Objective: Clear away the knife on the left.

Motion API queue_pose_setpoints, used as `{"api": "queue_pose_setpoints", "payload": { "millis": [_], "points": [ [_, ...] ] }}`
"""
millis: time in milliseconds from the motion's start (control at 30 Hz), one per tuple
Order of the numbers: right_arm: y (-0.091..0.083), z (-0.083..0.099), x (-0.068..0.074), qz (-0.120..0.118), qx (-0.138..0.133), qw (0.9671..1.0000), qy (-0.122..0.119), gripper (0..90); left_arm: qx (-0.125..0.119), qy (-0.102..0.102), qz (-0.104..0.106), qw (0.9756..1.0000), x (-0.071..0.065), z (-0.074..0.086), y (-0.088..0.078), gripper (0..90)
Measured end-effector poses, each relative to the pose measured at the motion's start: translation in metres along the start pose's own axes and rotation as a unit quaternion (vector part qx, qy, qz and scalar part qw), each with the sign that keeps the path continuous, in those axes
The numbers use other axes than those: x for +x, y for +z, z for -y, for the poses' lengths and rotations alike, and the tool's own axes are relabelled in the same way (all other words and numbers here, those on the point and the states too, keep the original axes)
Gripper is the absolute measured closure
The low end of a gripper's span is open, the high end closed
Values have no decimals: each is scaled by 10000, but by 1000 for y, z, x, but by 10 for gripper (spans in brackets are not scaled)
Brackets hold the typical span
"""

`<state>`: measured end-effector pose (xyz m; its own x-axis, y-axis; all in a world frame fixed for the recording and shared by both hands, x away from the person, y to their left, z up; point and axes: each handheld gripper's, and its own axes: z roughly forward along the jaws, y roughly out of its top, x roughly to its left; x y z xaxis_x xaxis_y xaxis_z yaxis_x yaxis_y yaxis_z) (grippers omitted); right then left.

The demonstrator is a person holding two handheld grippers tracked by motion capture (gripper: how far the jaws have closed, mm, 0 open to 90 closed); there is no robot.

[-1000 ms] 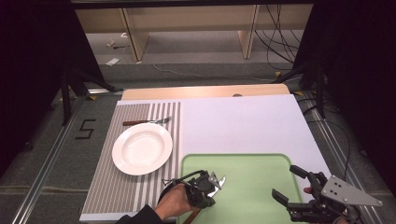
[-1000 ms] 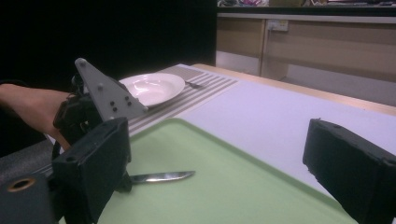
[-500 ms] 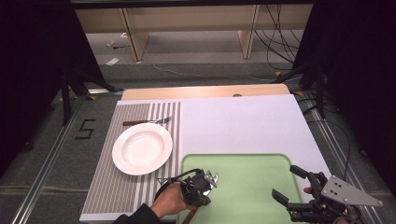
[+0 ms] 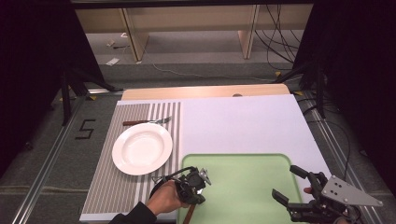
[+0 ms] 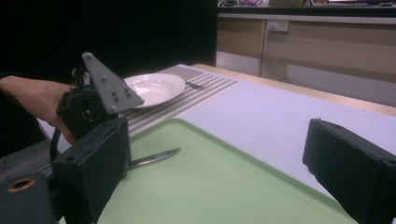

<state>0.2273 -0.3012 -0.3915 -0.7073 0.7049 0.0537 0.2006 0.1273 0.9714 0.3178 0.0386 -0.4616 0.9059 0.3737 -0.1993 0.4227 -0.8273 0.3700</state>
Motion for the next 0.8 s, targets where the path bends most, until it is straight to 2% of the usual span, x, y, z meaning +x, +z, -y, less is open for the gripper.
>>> {"api": "queue_pose_setpoints", "payload": {
  "millis": [800],
  "points": [
    [0,0,0,0,-4,10000,5,87,122,-162,-10,9998,10,15,-10,897]
  ]
}}
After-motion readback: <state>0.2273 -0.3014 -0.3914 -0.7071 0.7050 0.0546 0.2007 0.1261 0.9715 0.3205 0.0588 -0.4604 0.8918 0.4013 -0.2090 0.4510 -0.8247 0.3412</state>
